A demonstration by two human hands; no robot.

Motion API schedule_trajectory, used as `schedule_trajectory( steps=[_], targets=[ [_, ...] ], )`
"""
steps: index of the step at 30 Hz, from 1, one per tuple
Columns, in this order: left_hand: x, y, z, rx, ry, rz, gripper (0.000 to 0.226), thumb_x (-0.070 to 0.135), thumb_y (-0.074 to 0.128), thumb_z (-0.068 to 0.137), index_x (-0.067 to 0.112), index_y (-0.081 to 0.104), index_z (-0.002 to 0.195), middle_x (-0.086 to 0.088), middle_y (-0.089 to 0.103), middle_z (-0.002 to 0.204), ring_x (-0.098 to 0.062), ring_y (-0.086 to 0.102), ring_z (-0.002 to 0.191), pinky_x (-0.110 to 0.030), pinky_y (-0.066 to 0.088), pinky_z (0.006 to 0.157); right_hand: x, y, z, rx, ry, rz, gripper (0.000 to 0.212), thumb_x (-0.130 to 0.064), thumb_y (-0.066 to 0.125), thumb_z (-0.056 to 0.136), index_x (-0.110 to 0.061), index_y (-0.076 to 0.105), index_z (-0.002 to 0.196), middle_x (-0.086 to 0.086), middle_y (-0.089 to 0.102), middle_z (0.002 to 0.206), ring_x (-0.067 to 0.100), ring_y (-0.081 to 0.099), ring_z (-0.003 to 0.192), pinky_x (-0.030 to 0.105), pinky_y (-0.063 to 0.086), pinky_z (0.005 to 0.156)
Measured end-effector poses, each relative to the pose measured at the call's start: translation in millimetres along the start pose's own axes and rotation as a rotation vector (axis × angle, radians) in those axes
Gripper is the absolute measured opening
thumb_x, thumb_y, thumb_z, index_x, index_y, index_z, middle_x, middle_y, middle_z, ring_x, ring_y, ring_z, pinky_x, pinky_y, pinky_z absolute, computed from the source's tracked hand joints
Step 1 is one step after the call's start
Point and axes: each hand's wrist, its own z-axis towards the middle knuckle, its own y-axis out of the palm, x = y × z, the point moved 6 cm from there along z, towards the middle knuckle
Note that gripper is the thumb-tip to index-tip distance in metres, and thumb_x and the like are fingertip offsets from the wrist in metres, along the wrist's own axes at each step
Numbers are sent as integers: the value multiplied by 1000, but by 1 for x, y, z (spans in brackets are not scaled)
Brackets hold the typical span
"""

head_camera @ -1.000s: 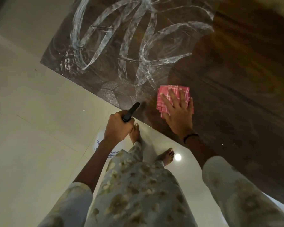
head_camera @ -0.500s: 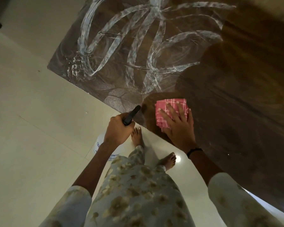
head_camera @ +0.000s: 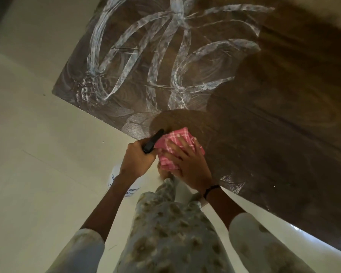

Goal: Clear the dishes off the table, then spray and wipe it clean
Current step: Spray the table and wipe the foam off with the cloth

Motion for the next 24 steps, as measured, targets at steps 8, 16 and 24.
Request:
schedule_trajectory(
  steps=[8, 16, 24],
  targets=[
    [35, 21, 17, -106, 49, 72, 19, 21, 64, 82, 1, 65, 81, -14, 56, 59, -24, 48, 50, -34, 41, 54, 87, -28, -14, 21, 420, 5, 62, -55, 34, 90, -37, 20, 147, 0, 22, 157, 29, 8, 146, 64, 14, 112],
    [93, 43, 37, -134, 186, 163, 20, 17, 62, 83, 9, 65, 100, -11, 67, 80, -23, 61, 67, -33, 52, 68, 91, -24, -9, 49, 459, 7, 65, -55, 38, 88, -37, 21, 147, 1, 21, 157, 31, 10, 146, 66, 15, 111],
    [90, 35, 56, -123, 58, 137, 18, 19, 61, 85, 4, 65, 95, 0, 52, 58, -17, 52, 55, -26, 43, 58, 104, -32, -3, 44, 424, -16, 61, -54, 33, 91, -37, 19, 147, 0, 21, 158, 31, 9, 146, 67, 16, 110]
  ],
)
